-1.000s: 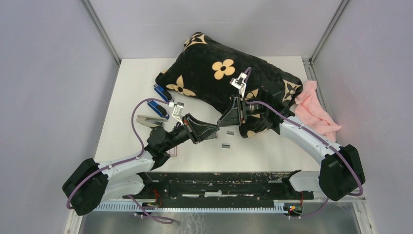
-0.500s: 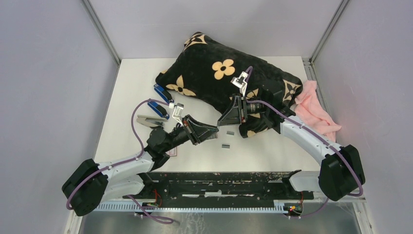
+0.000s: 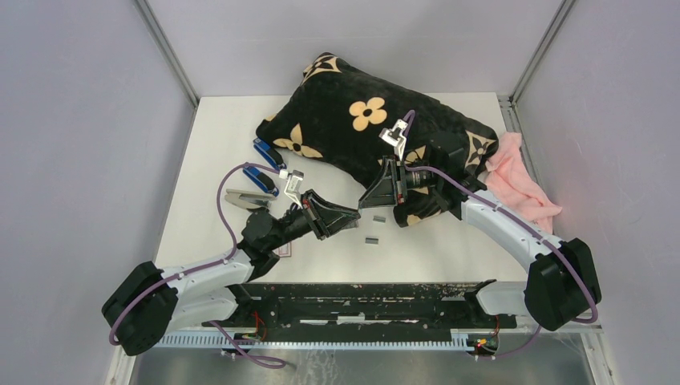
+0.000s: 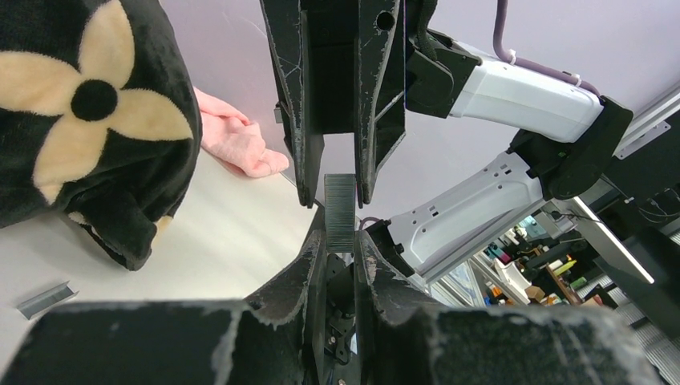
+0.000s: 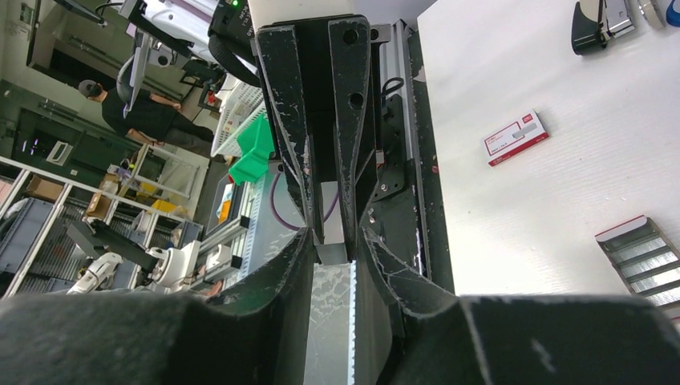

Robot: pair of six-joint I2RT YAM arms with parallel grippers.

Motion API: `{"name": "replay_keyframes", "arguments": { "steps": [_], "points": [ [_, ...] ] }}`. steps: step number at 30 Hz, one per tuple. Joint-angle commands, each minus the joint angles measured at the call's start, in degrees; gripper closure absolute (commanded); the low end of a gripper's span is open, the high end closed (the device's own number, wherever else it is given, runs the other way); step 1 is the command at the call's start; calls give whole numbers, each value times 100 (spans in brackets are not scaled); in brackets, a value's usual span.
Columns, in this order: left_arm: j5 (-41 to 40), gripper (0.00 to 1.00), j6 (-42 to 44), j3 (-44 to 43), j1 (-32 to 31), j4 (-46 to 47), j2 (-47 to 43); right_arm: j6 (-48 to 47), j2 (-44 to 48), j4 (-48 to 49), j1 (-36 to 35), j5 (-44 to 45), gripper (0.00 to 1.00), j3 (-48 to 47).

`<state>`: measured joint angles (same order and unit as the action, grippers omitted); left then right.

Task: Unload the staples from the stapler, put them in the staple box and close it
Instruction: Pick up the staple from the center of the board, then place the staple in the staple box.

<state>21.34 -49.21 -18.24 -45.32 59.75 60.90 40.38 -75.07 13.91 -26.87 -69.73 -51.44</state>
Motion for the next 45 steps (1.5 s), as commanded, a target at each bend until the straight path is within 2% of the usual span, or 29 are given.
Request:
{"name": "replay_keyframes", "arguments": {
  "steps": [1, 10, 16, 19, 21, 24, 30, 31, 34, 40, 45],
  "points": [
    [98, 83, -221, 5, 48, 261, -52, -199, 108, 57, -25, -155, 70, -299],
    [55, 81, -221, 22, 56, 246, -39, -466, 141, -229, -30, -122, 80, -352],
    [-6, 54, -197, 75, 108, 46, -156, -843, 133, -713, -37, 36, 82, -432],
    [-35, 46, -45, 79, 151, -356, -367, -1099, 113, -1018, -33, 166, 82, -489],
    [-126, 43, 154, 85, 160, -829, -614, -1414, 100, -1392, -34, 309, 82, -559],
    [-505, 43, 609, 69, 163, -2007, -1188, -2093, 94, -2148, -33, 695, 82, -697],
    [-2278, 43, 1602, -300, 169, -5209, -1929, -2867, -64, -2947, -172, 1632, 82, -840],
    [-2614, 43, 1737, -365, 172, -5581, -1895, -2987, -114, -3077, -221, 1743, 82, -880],
    [-3022, 43, 1882, -485, 236, -5903, -1537, -3157, -246, -3274, -344, 2052, 82, -970],
    [-3266, 43, 1835, -813, 435, -5800, -115, -3284, -350, -3442, -382, 2396, 82, -1016],
    [-3300, 39, 1630, -1217, 441, -5879, 645, -3304, -437, -3480, -390, 2482, 82, -1033]
  ]
}}
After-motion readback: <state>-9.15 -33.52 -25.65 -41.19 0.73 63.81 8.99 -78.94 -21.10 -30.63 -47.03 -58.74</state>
